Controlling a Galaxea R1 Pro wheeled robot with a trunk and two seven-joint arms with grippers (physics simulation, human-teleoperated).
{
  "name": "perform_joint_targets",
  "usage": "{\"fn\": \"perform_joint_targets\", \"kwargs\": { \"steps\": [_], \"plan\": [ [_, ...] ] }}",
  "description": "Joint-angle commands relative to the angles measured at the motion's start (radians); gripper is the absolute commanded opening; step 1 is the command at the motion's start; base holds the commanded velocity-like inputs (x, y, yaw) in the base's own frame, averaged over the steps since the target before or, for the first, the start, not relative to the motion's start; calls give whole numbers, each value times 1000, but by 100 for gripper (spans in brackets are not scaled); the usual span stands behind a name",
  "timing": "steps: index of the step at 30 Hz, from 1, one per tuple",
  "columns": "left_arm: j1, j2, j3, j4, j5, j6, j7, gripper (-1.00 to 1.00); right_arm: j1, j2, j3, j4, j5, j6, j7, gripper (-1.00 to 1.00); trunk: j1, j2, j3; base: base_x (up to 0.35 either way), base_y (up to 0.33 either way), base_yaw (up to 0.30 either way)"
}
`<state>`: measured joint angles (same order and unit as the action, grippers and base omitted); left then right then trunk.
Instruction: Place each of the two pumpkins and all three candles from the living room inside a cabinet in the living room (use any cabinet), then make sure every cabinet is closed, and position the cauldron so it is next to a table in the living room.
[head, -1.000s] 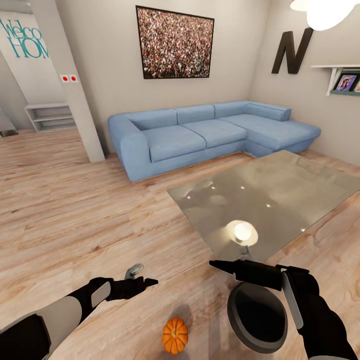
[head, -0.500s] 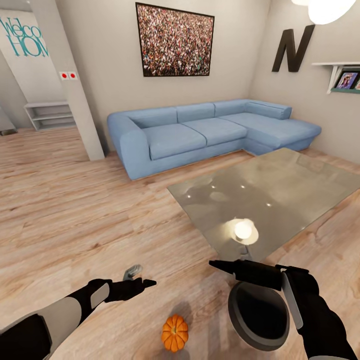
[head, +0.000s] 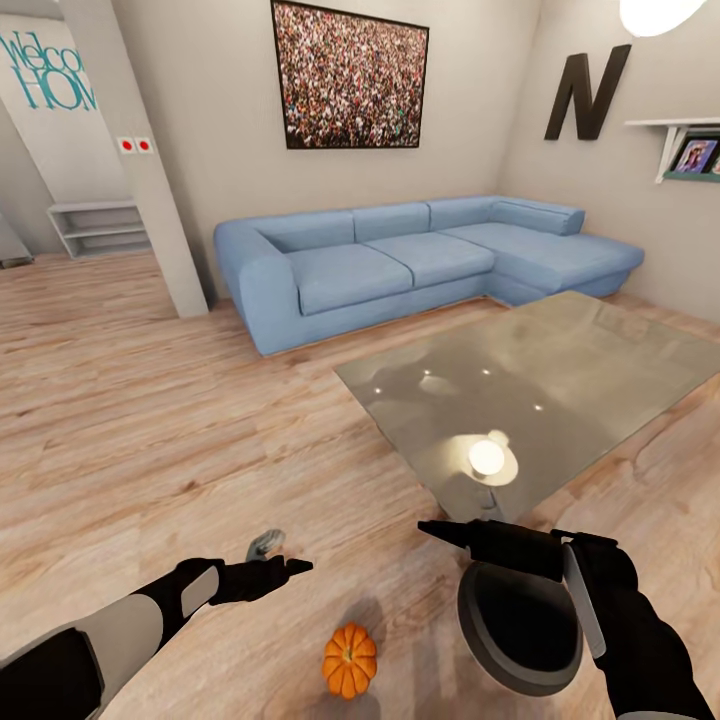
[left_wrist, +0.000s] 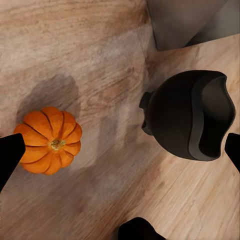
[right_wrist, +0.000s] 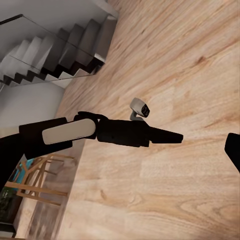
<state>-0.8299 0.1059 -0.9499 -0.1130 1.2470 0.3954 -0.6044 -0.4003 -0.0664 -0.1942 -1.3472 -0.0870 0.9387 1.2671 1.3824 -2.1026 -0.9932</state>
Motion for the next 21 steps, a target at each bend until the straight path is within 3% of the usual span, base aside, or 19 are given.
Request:
{"fn": "perform_joint_targets", "kwargs": {
  "steps": [1, 7, 13, 21],
  "plan": [
    [0, 0, 0, 0, 0, 0, 0, 100, 0, 0, 0, 0, 0, 0, 0, 100, 4, -7, -3, 0, 0, 0],
    [-1, -12, 24, -23, 24, -21, -15, 100, -23, 23, 8, -22, -24, -22, -17, 100, 11, -21, -9, 0, 0, 0],
    [3, -4, 61, -57, 59, -32, -25, 100, -56, 57, 8, -56, -56, -54, -29, 100, 11, -21, -9, 0, 0, 0],
    [5, 0, 108, -102, 105, -38, -25, 100, -101, 102, 12, -76, -61, -89, -73, 100, 11, -21, -9, 0, 0, 0]
  ]
}}
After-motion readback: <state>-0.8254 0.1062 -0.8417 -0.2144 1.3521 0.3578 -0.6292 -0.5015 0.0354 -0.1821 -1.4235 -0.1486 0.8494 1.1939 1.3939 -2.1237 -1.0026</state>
